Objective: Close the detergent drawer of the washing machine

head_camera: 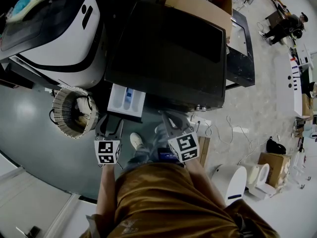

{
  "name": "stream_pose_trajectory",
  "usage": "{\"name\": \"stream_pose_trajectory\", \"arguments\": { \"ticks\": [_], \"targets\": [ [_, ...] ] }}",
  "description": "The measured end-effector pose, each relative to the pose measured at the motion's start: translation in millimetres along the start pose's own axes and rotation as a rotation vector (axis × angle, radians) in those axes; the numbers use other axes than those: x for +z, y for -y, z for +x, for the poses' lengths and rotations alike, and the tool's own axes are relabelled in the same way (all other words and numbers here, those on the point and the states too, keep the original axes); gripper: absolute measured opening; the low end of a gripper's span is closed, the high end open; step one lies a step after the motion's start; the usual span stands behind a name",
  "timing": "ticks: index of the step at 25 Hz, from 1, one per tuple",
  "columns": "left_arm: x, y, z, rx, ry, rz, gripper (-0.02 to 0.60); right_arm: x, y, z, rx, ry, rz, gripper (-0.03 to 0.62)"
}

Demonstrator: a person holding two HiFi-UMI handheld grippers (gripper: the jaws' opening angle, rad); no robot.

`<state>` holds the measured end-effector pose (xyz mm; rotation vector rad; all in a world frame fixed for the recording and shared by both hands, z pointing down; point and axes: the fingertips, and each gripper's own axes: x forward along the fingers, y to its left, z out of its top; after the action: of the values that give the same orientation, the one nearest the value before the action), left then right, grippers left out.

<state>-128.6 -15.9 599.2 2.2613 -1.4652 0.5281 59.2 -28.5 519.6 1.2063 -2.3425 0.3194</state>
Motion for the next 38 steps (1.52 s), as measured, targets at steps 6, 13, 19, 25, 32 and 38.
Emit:
{"name": "stream_pose_trajectory", "arguments": {
  "ticks": [6, 13, 19, 25, 32, 38],
  "targets": [
    [3, -1, 4, -0.004, 0.002, 0.001, 0.247, 0, 3, 1, -0.007, 0.0, 0.008, 0.012],
    [7, -3, 10, -0.006, 0.004, -0.003, 0.247, -1, 10, 1, -0.016, -0.006, 0.016, 0.012],
    [10, -3, 12, -0.009, 0.008, -0.009, 0.248, 1, 12, 4, -0.014, -0.008, 0.014, 0.012],
    [12, -5, 17, -0.01, 0.008, -0.012, 0.248, 1, 13, 7, -0.011, -0.012, 0.014, 0.012],
    [15, -5, 22, -0.013, 0.011, -0.017, 0.248, 0, 16, 7, -0.013, -0.014, 0.018, 0.012],
    [18, -6, 26, -0.014, 0.007, -0.015, 0.249, 0, 19, 7, -0.015, -0.018, 0.02, 0.012]
  ]
}}
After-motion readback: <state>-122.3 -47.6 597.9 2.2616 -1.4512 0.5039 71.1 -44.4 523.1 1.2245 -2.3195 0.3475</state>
